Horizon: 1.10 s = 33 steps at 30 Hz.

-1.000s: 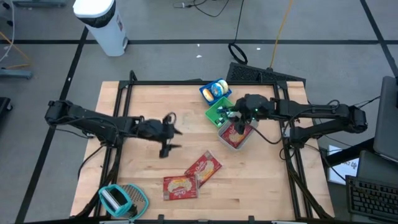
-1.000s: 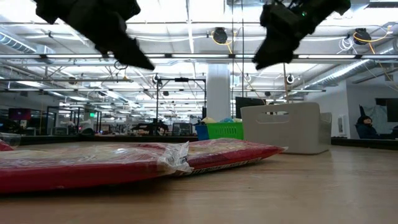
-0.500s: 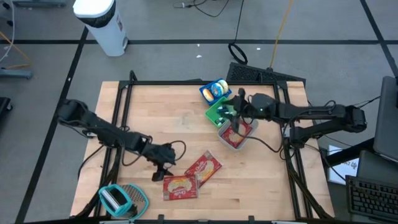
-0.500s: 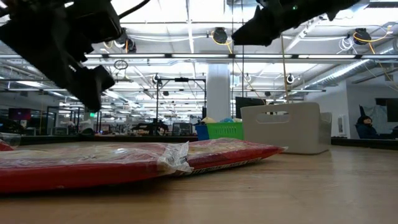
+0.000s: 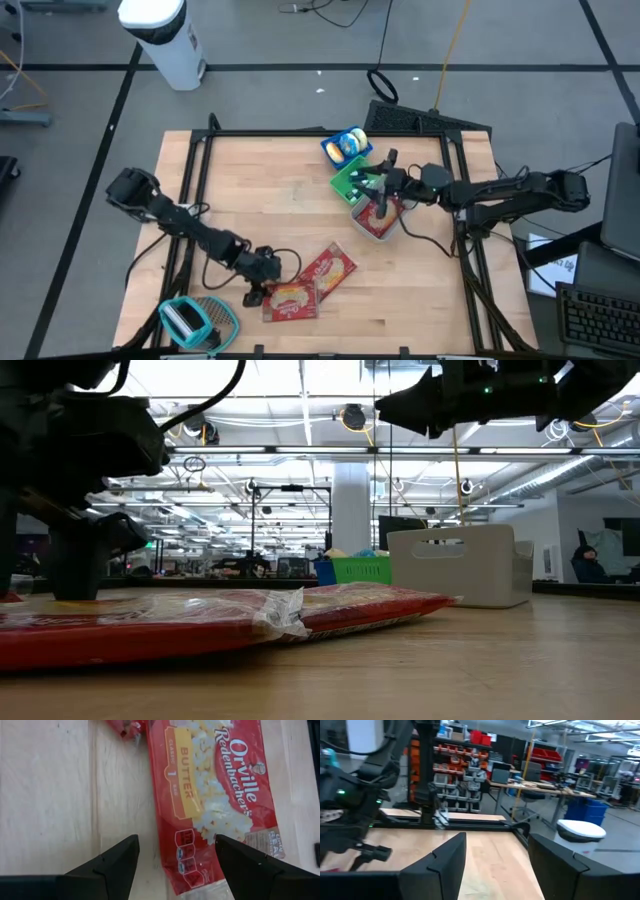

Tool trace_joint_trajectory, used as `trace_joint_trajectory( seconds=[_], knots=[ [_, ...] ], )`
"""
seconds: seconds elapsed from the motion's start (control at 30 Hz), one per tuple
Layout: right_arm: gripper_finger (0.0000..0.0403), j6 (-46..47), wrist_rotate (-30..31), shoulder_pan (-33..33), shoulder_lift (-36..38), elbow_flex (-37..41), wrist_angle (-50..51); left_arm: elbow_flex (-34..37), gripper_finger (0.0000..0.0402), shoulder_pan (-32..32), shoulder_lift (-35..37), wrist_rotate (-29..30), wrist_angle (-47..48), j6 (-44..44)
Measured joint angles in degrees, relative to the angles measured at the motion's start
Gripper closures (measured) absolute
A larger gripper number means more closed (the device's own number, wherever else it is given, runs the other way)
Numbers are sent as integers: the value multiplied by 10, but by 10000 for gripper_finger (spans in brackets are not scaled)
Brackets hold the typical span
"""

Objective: Pick & Place Food Item
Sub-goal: Put the bottom red popcorn bag into the gray bin

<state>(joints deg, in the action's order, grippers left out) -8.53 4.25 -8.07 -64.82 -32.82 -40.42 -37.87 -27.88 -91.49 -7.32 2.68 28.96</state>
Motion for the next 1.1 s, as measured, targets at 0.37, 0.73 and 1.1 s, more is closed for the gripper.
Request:
trace_joint_trajectory(
  seconds=[0.37,0.73,1.1],
  knots=[
    [204,3,2,37,0,0,2,0,260,-7,-15,9,14,10],
    [206,49,2,41,0,0,17,-29,397,-2,39,30,166,-60],
    [207,117,2,41,0,0,78,-126,399,3,202,379,304,-221]
  ],
)
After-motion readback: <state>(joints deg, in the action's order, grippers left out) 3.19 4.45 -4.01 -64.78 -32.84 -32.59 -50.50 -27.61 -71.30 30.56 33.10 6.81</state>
